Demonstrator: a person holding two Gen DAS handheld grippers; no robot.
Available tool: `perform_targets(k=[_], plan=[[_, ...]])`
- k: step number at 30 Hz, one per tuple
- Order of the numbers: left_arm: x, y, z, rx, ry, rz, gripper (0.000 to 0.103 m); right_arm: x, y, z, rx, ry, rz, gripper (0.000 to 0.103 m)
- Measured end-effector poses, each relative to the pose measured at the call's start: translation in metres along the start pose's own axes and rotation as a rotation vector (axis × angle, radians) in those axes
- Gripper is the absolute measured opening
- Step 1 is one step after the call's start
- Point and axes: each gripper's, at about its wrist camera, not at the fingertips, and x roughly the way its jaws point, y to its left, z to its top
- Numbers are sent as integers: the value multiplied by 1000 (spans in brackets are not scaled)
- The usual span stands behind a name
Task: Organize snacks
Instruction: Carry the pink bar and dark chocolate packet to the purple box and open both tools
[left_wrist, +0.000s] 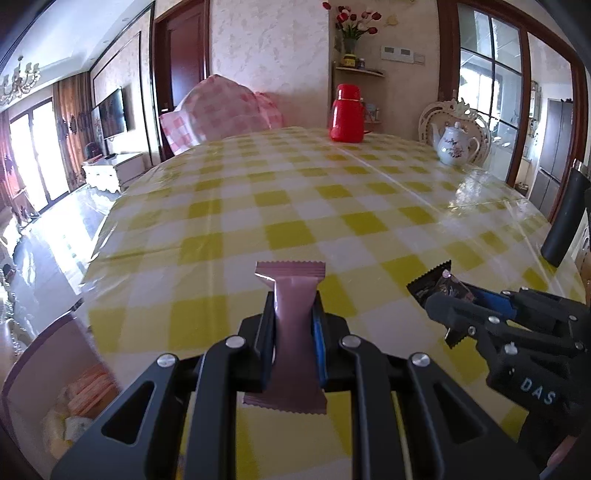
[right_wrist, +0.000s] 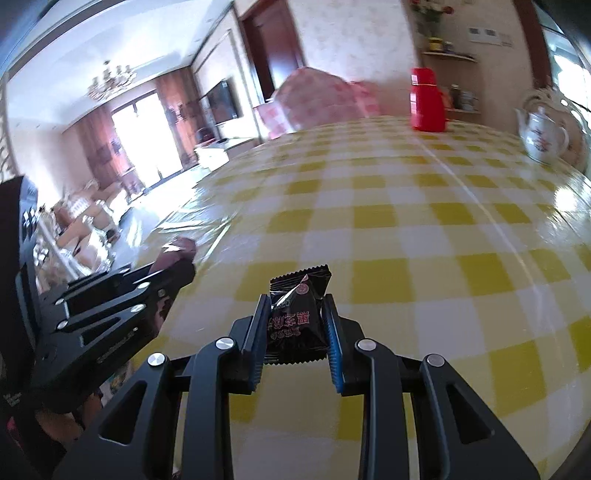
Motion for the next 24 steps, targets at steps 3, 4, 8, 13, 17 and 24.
perform_targets(k=[3, 4, 8, 13, 17, 24], plan=[[-6, 12, -8, 12, 19, 23, 18, 1, 19, -4, -42, 10, 21, 28], [-8, 17, -11, 16, 25, 34, 17, 2, 27, -5, -60, 18, 32, 28], [-17, 37, -22, 28, 44, 73, 18, 5, 50, -11, -105, 40, 65, 28], [-29, 66, -35, 39, 67, 114, 18, 12, 88, -21, -192, 73, 121, 28], [-41, 92, -44, 33, 87, 130, 18, 17, 119, -28, -258, 93, 159, 28], [-55, 133, -74, 50, 149, 209, 18, 29, 170, -39, -360, 135, 214, 28]])
